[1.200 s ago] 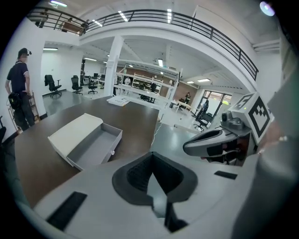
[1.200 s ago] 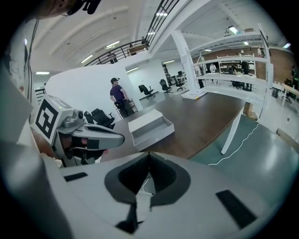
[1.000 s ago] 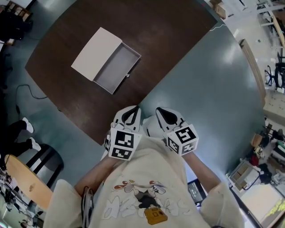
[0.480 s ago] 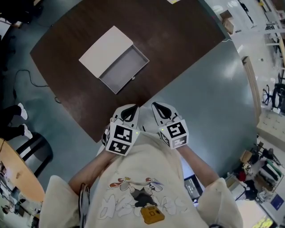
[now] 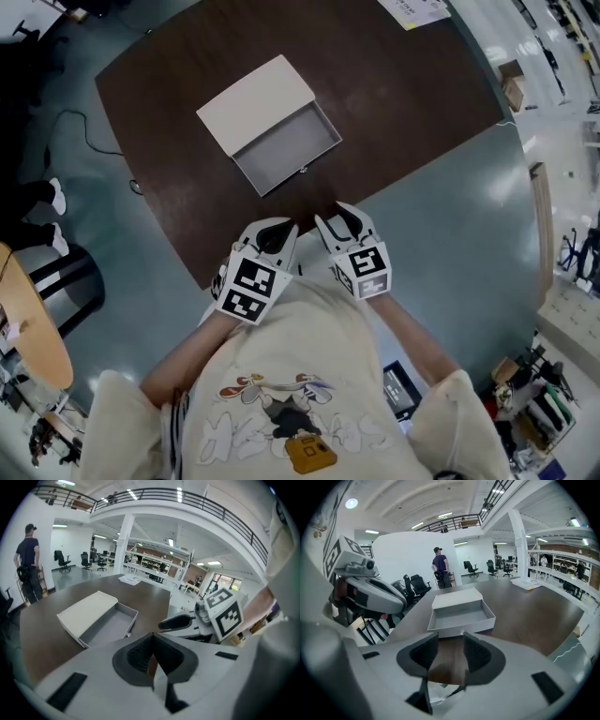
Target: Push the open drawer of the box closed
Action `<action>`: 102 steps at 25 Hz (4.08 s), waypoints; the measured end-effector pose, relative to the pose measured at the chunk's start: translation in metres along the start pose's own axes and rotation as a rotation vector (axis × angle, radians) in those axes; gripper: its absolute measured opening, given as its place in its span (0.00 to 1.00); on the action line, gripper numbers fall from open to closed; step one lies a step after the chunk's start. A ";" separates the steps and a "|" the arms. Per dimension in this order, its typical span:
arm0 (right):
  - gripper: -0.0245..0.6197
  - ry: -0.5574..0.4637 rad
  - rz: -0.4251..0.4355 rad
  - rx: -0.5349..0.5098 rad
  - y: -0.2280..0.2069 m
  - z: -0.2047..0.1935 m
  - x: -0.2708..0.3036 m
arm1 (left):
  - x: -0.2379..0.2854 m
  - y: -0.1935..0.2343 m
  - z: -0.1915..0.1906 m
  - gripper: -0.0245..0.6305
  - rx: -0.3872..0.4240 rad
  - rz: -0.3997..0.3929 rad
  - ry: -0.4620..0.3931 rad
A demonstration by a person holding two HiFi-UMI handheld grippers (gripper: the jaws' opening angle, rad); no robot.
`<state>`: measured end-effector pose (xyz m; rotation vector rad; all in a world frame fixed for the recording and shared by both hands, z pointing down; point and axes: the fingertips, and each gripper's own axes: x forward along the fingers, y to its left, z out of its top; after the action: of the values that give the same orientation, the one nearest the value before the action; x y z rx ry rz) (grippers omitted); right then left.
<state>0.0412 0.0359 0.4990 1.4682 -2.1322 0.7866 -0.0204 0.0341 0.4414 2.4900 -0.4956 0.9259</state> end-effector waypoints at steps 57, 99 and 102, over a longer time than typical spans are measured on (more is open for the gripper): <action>0.63 -0.007 0.025 -0.149 -0.036 0.008 0.159 | 0.025 0.085 -0.018 0.05 -0.280 0.296 0.010; 0.63 0.014 0.044 -0.159 -0.030 0.044 0.204 | 0.045 0.264 -0.029 0.10 -0.520 0.533 -0.012; 0.63 0.007 0.042 -0.160 -0.031 0.047 0.209 | 0.045 0.264 -0.028 0.10 -0.510 0.537 -0.001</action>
<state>-0.0034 -0.1481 0.6027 1.3404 -2.1733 0.6182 -0.1264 -0.1817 0.5634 1.9194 -1.2659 0.8425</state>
